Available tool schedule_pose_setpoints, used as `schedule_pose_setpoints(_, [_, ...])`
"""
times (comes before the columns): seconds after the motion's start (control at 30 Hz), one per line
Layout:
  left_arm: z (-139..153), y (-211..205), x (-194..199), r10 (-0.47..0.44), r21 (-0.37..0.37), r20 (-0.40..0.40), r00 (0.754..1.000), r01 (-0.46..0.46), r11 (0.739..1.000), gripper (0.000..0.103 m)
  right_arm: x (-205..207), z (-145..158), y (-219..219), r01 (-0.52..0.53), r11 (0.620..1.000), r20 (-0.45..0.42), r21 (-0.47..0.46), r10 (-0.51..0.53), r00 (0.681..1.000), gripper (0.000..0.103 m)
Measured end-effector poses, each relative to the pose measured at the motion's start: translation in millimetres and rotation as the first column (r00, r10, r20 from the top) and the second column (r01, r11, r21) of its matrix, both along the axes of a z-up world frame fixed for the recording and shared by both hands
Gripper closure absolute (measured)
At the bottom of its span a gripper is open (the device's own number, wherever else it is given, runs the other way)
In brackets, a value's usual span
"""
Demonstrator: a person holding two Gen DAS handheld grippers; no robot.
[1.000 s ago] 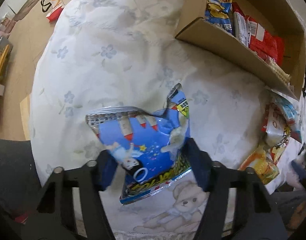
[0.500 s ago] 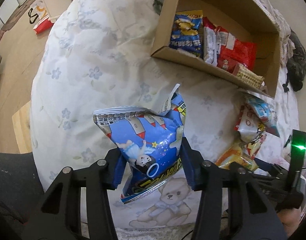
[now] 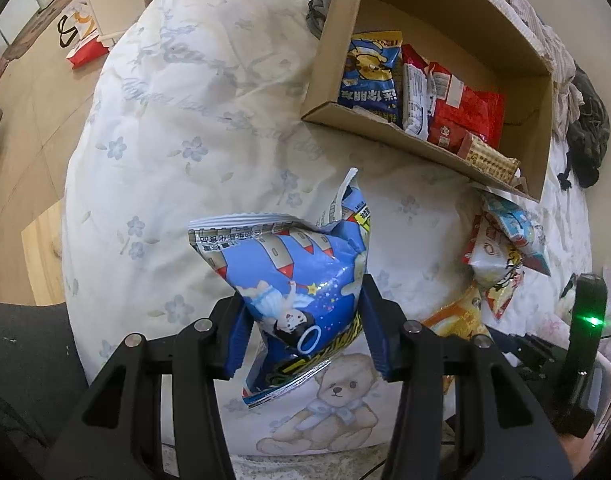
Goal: Organize snacks
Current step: 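Lift the blue bag with the left gripper while the right grasps the yellow cheese bag, then carry both bags into the box and open both grippers to release them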
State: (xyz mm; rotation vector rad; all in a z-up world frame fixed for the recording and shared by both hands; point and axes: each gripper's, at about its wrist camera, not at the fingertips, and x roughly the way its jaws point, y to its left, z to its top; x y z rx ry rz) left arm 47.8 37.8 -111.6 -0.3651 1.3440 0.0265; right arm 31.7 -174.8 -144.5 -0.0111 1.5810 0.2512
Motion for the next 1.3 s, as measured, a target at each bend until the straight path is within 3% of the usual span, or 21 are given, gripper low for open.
schedule_pose_setpoints(0.13, [5, 2, -2, 0.006, 0.000, 0.019, 1.000, -0.006, 1.000, 0.058, -26, 11, 5, 0.054, 0.985, -0.052, 0.162, -0.046, 0.998, 0.055])
schedule_pose_setpoints(0.27, [15, 4, -4, 0.023, -0.019, 0.053, 0.998, -0.022, 1.000, 0.058, -40, 31, 13, 0.075, 0.949, -0.040, 0.305, -0.066, 0.997, 0.055])
schedule_pose_setpoints(0.47, [61, 11, 1, 0.039, -0.046, 0.198, 0.979, -0.030, 0.998, 0.058, -55, 98, -1, 0.125, 0.895, 0.119, 0.429, -0.193, 0.974, 0.055])
schedule_pose_setpoints(0.53, [78, 10, 7, 0.012, -0.020, 0.242, 0.970, -0.007, 1.000, 0.058, -50, 131, -16, 0.127, 0.880, 0.218, 0.457, -0.249, 0.944, 0.055])
schedule_pose_setpoints(0.67, [96, 9, 25, -0.041, -0.017, 0.270, 0.962, 0.047, 0.999, 0.058, -23, 168, -43, 0.126, 0.879, 0.342, 0.460, -0.307, 0.888, 0.055])
schedule_pose_setpoints(0.9, [114, -13, 84, -0.139, 0.023, 0.283, 0.949, 0.139, 0.990, 0.058, 39, 151, -61, 0.160, 0.878, 0.336, 0.452, -0.333, 0.881, 0.055])
schedule_pose_setpoints(1.0, [111, -26, 112, -0.175, 0.031, 0.267, 0.948, 0.173, 0.984, 0.058, 87, 143, -69, 0.163, 0.887, 0.351, 0.433, -0.332, 0.876, 0.055])
schedule_pose_setpoints(1.17, [92, -47, 162, -0.221, 0.044, 0.210, 0.953, 0.216, 0.975, 0.058, 142, 116, -73, 0.218, 0.870, 0.285, 0.443, -0.367, 0.885, 0.055])
schedule_pose_setpoints(1.3, [64, -54, 194, -0.219, 0.007, 0.110, 0.970, 0.219, 0.976, 0.058, 180, 100, -68, 0.221, 0.894, 0.292, 0.391, -0.348, 0.891, 0.055])
